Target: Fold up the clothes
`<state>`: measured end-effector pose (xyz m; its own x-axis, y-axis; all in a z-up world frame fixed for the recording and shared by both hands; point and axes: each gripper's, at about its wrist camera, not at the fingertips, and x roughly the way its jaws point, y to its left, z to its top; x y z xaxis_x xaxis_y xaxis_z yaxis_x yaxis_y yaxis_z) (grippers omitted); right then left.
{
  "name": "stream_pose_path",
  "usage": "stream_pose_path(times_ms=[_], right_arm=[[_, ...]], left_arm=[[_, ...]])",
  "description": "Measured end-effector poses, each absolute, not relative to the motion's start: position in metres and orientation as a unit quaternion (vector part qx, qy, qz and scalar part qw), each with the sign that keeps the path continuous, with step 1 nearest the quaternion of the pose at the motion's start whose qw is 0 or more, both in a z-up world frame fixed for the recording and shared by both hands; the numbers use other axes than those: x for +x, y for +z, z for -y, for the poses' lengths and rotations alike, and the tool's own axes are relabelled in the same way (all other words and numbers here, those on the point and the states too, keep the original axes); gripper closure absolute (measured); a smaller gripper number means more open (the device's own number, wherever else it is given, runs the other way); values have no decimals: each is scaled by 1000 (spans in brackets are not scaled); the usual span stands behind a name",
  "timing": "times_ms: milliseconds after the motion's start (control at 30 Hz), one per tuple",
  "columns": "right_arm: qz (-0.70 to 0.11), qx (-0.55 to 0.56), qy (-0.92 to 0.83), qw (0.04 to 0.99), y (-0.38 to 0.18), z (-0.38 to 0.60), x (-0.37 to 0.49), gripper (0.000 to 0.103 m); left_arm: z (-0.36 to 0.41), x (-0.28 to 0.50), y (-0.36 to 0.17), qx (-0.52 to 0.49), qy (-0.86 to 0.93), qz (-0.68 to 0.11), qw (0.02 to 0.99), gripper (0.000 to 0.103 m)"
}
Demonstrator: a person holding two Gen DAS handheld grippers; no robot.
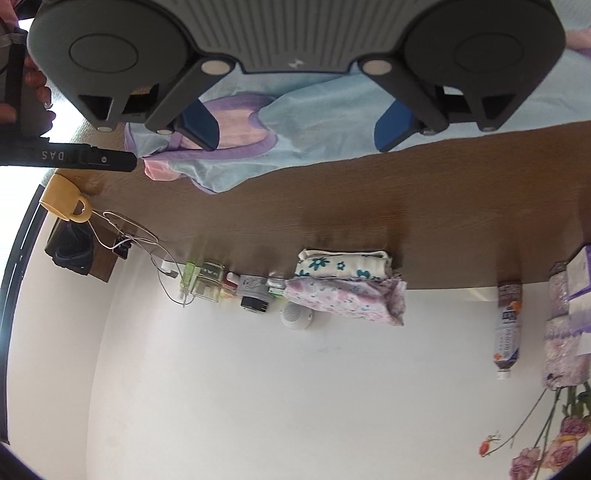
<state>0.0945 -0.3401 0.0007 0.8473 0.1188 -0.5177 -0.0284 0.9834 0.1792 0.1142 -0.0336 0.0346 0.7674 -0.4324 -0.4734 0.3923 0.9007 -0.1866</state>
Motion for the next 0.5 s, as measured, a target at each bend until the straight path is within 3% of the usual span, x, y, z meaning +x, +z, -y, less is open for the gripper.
stream_pose_path(times_ms=[167, 300, 400, 500], right_arm=[[-291, 136, 48, 946, -8, 359, 119, 1], [-308, 171, 61, 934, -18, 362, 134, 19], [-307, 175, 61, 934, -22, 357, 136, 23], [-300, 178, 60, 935, -24, 351, 134, 34]], left_arm=[[65, 138, 36, -37, -235, -273, 932, 30], [67, 144, 31, -55, -235, -281, 929, 30], [61, 145, 27, -69, -229, -282, 929, 30], [52, 145, 24, -80, -226, -285, 928, 30]])
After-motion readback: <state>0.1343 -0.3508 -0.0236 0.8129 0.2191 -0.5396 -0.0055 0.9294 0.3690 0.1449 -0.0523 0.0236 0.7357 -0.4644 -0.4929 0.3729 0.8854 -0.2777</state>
